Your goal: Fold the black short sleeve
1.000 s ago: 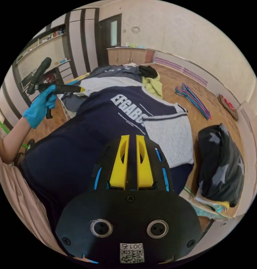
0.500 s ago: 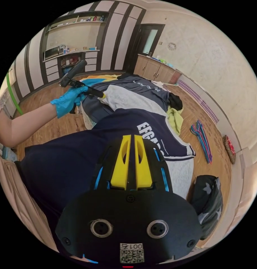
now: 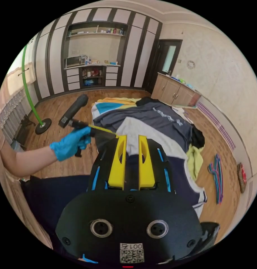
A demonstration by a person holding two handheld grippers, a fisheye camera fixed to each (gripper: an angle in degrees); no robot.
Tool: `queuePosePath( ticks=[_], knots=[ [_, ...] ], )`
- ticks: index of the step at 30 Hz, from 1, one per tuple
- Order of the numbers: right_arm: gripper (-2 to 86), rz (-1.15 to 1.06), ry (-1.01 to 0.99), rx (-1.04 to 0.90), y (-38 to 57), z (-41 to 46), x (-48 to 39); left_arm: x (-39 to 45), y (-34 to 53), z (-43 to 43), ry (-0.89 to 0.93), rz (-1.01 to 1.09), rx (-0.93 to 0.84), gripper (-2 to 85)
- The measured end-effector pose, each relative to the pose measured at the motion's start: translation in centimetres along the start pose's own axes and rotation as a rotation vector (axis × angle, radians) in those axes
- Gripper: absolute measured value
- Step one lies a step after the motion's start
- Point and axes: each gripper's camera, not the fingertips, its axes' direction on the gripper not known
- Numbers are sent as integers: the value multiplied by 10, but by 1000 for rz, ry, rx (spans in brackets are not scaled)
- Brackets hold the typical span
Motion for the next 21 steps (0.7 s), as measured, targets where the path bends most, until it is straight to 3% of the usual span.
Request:
queuePosePath(
  ticks=[5,10,16,21],
  knots=[
    [78,113,-135,-32,-67,76,14,-10,8,0,-1,-4,-3,35],
    [104,15,-7,-265,-108,158,-4,-17,19,-1,1,-38,16,7],
    [89,4,69,-365,-125,196,-12,-17,29,-8,-2,-49,33,-2],
    [39,2,57,-328,-131,190,-4,-6,35,-18,-41,-21,54,-5]
  ],
)
